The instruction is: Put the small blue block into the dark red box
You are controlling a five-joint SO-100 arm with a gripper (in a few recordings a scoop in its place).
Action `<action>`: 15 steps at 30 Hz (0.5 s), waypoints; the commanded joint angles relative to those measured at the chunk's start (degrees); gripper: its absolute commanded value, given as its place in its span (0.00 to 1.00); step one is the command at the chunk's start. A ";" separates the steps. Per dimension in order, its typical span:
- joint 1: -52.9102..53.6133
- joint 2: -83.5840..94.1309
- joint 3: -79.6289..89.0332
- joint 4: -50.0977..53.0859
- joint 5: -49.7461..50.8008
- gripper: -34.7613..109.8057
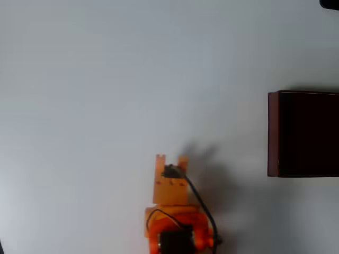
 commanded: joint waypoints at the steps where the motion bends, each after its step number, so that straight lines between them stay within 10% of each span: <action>1: 2.37 2.02 0.97 -0.26 -2.55 0.24; 15: 21.36 0.35 -26.98 7.29 -35.60 0.24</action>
